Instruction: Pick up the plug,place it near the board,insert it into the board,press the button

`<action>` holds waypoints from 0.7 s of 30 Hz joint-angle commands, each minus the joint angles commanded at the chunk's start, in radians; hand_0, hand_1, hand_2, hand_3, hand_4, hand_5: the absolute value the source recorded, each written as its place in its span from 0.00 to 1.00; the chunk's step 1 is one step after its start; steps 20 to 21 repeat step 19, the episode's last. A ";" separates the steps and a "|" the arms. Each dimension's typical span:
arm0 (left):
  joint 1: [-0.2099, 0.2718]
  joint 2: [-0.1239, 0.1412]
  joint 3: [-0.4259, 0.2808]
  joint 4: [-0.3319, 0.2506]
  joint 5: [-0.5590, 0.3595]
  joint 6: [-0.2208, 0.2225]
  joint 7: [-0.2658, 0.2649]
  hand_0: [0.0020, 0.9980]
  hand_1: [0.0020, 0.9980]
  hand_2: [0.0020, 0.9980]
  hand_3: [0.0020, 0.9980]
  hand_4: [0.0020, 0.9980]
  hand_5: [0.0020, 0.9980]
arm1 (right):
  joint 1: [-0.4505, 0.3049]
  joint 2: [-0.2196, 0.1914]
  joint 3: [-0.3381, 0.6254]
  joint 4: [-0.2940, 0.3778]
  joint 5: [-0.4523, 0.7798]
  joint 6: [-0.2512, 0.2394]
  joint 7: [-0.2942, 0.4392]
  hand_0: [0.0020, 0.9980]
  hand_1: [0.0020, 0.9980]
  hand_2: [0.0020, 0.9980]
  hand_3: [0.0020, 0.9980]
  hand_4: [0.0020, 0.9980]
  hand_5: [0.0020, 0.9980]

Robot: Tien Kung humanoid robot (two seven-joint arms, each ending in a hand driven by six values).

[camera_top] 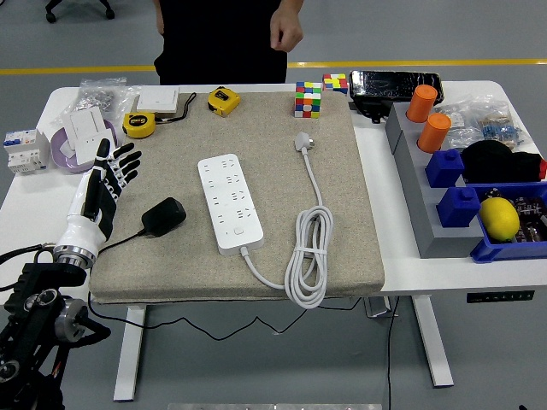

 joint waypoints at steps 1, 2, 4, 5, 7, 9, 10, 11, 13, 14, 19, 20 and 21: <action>0.000 0.000 0.001 0.000 0.001 0.000 0.000 0.88 0.86 0.81 0.80 1.00 1.00 | 0.000 0.000 0.000 0.000 -0.001 0.000 0.000 0.93 0.90 0.84 0.86 1.00 1.00; 0.000 0.000 0.001 0.000 0.001 0.001 -0.001 0.88 0.86 0.81 0.80 1.00 1.00 | 0.000 0.000 0.000 0.000 -0.001 0.000 0.000 0.93 0.90 0.84 0.86 1.00 1.00; 0.000 0.000 0.000 0.000 0.002 0.001 -0.001 0.88 0.86 0.81 0.80 1.00 1.00 | 0.000 -0.001 -0.001 0.000 -0.001 0.000 0.000 0.93 0.90 0.84 0.86 1.00 1.00; 0.000 0.000 0.000 0.000 0.003 0.002 -0.002 0.88 0.86 0.81 0.80 1.00 1.00 | 0.001 -0.001 0.001 0.000 -0.002 0.000 0.000 0.93 0.90 0.84 0.86 1.00 1.00; 0.000 0.001 0.001 0.000 0.004 0.002 -0.003 0.88 0.86 0.81 0.80 1.00 1.00 | 0.001 -0.001 0.000 0.000 -0.001 0.000 0.000 0.93 0.90 0.84 0.86 1.00 1.00; 0.000 0.001 0.001 0.001 0.005 0.002 -0.003 0.88 0.86 0.81 0.80 1.00 1.00 | 0.001 -0.002 0.000 0.000 -0.002 0.000 0.000 0.93 0.90 0.84 0.86 1.00 1.00; 0.000 0.002 0.002 0.001 0.006 0.002 -0.003 0.88 0.86 0.81 0.80 1.00 1.00 | 0.000 -0.002 0.000 0.000 -0.002 0.000 0.000 0.93 0.90 0.84 0.86 1.00 1.00; 0.000 0.002 0.002 0.001 0.008 0.002 -0.003 0.88 0.86 0.81 0.80 1.00 1.00 | 0.000 -0.003 -0.001 0.000 -0.001 0.000 0.000 0.93 0.90 0.84 0.86 1.00 1.00; 0.001 0.002 0.002 0.001 0.010 0.002 -0.004 0.88 0.86 0.81 0.80 1.00 1.00 | 0.000 -0.003 -0.002 0.000 -0.001 0.001 0.001 0.93 0.90 0.84 0.86 1.00 1.00; 0.001 0.002 0.002 0.000 0.010 0.002 -0.004 0.88 0.86 0.81 0.80 1.00 1.00 | -0.001 -0.003 -0.002 0.000 0.000 0.001 0.001 0.93 0.90 0.84 0.86 1.00 1.00; 0.001 0.002 0.003 -0.002 0.010 0.002 -0.004 0.88 0.86 0.81 0.80 1.00 1.00 | -0.002 -0.004 -0.003 0.000 0.000 0.001 0.001 0.93 0.90 0.84 0.86 1.00 1.00; 0.001 0.002 0.003 -0.002 0.010 0.002 -0.004 0.88 0.86 0.81 0.80 1.00 1.00 | -0.002 -0.004 -0.003 0.000 0.000 0.001 0.001 0.93 0.90 0.84 0.86 1.00 1.00; 0.001 0.002 0.003 -0.002 0.010 0.002 -0.004 0.88 0.86 0.81 0.80 1.00 1.00 | -0.002 -0.004 -0.003 0.000 0.000 0.001 0.001 0.93 0.90 0.84 0.86 1.00 1.00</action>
